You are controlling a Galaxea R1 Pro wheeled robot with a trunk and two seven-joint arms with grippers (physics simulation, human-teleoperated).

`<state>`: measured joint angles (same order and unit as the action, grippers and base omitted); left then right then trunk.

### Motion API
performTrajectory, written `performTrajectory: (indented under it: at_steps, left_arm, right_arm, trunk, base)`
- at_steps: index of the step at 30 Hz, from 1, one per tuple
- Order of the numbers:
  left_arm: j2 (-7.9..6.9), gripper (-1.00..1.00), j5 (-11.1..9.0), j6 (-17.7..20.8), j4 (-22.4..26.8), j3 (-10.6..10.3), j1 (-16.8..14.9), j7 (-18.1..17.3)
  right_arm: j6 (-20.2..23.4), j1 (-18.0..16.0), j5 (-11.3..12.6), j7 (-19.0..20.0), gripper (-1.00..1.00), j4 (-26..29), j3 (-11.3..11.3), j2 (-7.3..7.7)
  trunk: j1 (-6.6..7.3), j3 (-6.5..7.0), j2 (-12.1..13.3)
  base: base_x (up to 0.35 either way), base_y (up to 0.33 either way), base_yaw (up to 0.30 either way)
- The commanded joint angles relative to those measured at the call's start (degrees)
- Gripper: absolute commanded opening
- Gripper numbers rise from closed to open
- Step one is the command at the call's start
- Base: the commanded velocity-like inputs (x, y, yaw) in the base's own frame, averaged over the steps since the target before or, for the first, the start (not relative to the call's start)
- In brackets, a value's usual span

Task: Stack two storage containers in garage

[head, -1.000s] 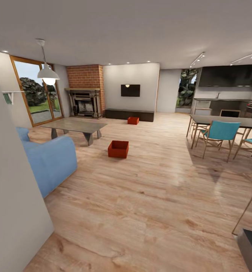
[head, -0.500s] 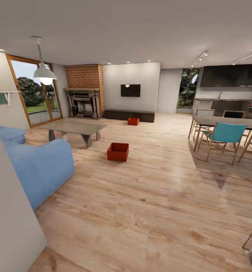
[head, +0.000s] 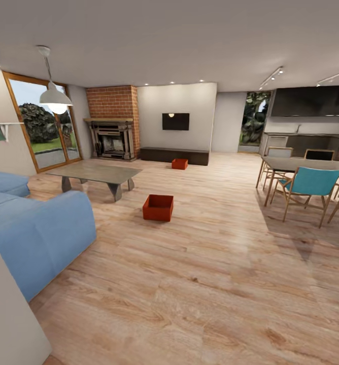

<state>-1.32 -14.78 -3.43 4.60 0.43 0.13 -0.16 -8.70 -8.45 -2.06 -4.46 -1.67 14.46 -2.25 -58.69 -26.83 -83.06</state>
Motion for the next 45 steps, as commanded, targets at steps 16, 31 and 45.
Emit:
performTrajectory:
  at_steps: [16,31,45]
  left_arm:
    - [-0.09,1.00,-0.2,0.0,0.1,0.0,0.0,0.0]
    - [-0.09,1.00,-0.2,1.1,0.1,0.0,0.0,0.0]
    - [-0.09,1.00,-0.2,1.0,0.1,0.0,0.0,0.0]
  right_arm:
    - [-0.3,-0.1,-0.2,-0.3,1.00,-0.2,0.1,-0.16]
    - [-0.2,-0.1,0.2,0.0,1.00,-0.2,0.0,-0.34]
    - [-0.2,-0.1,0.2,-0.1,1.00,-0.2,-0.1,-0.65]
  trunk:
    - [-0.03,-0.05,0.0]
    - [-0.03,-0.05,0.0]
    - [-0.03,-0.05,0.0]
  base:
    - [0.325,0.000,0.000]
    - [0.325,0.000,0.000]
    - [0.325,0.044,0.052]
